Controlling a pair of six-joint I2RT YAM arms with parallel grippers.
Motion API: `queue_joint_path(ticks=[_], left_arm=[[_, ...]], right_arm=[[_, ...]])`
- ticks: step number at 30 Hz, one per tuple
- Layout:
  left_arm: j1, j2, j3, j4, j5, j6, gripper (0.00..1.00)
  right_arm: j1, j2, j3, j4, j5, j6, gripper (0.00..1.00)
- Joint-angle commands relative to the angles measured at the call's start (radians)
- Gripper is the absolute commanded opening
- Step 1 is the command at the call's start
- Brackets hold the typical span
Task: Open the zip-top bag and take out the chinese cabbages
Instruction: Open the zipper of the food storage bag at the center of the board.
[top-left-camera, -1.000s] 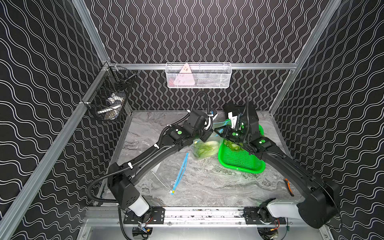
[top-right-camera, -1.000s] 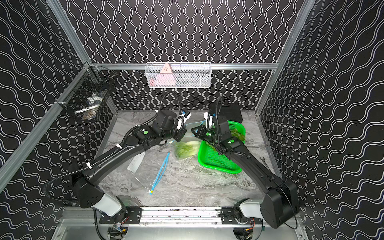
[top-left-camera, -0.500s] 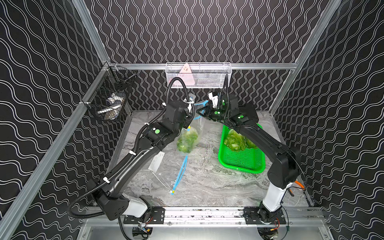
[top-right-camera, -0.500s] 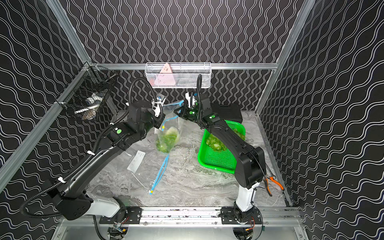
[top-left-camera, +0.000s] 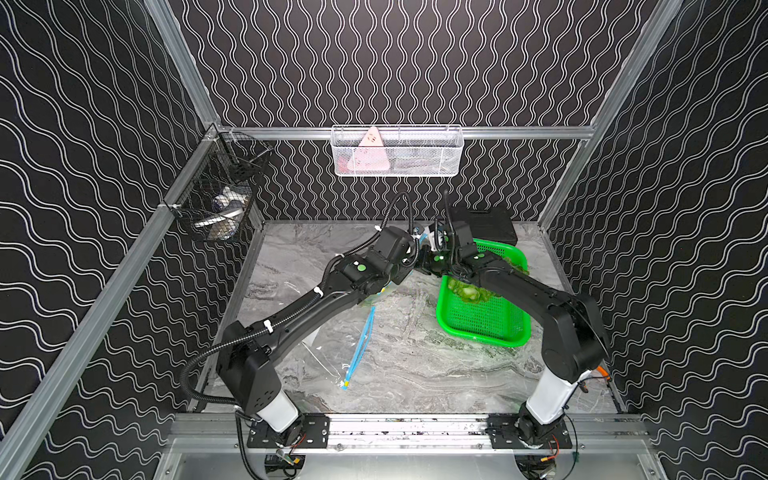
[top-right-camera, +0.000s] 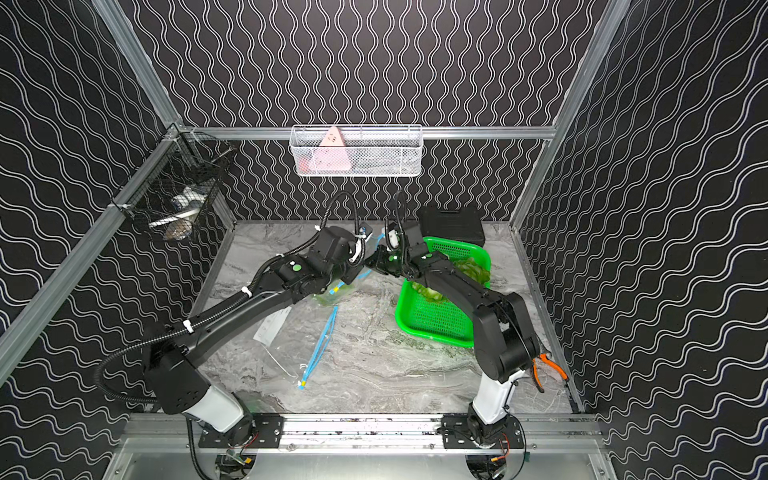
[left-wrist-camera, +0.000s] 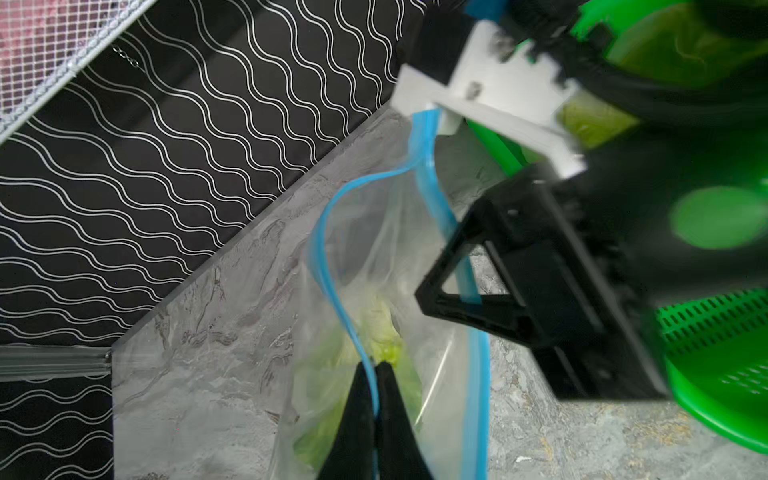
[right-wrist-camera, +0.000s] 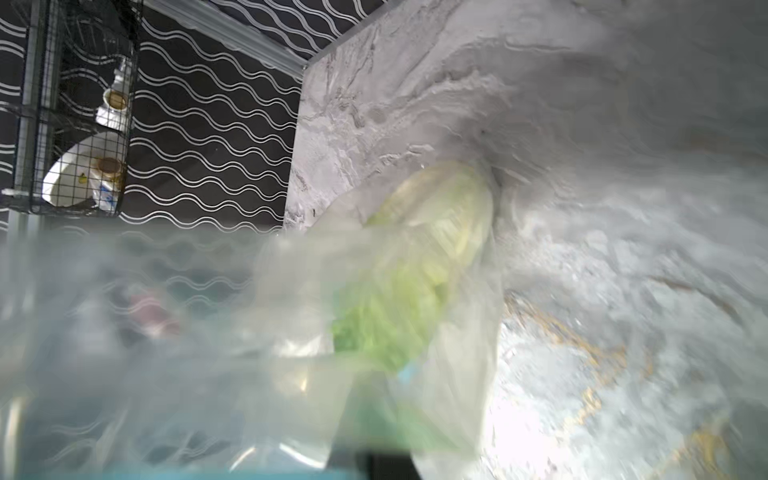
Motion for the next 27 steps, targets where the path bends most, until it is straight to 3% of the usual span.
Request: queue_joint_path(ticks=[1, 6, 11, 15, 17, 22, 27], left_arm=[[0.000, -0.002, -0.009, 0.061, -0.040, -0.040, 0.00], [-0.002, 0.007, 0.013, 0.035, 0.001, -0.066, 0.00], [-0.002, 0.020, 0.020, 0.019, 0.113, -0.125, 0.00], [-0.006, 0.022, -0.011, 0.054, 0.215, -0.195, 0.00], [-0.016, 0.029, -0.016, 0.056, 0.229, -0.208, 0.00], [-0.023, 0.042, -0.022, 0.058, 0.254, -0.230, 0.00], [-0.023, 0.042, -0.017, 0.057, 0.251, -0.244, 0.00]], right_arm=[[-0.011, -0.065, -0.049, -0.054, 0.068, -0.032, 0.00], [-0.055, -0.166, -0.133, -0.156, 0.146, -0.011, 0.00], [-0.068, -0.291, -0.234, -0.170, 0.202, 0.016, 0.00], [-0.068, -0.392, -0.274, -0.144, 0.194, 0.019, 0.29], [-0.068, -0.450, -0.295, -0.115, 0.199, 0.030, 0.35], [-0.068, -0.547, -0.310, -0.027, 0.189, 0.084, 0.41], [-0.064, -0.467, -0.298, 0.099, 0.057, 0.192, 0.39]])
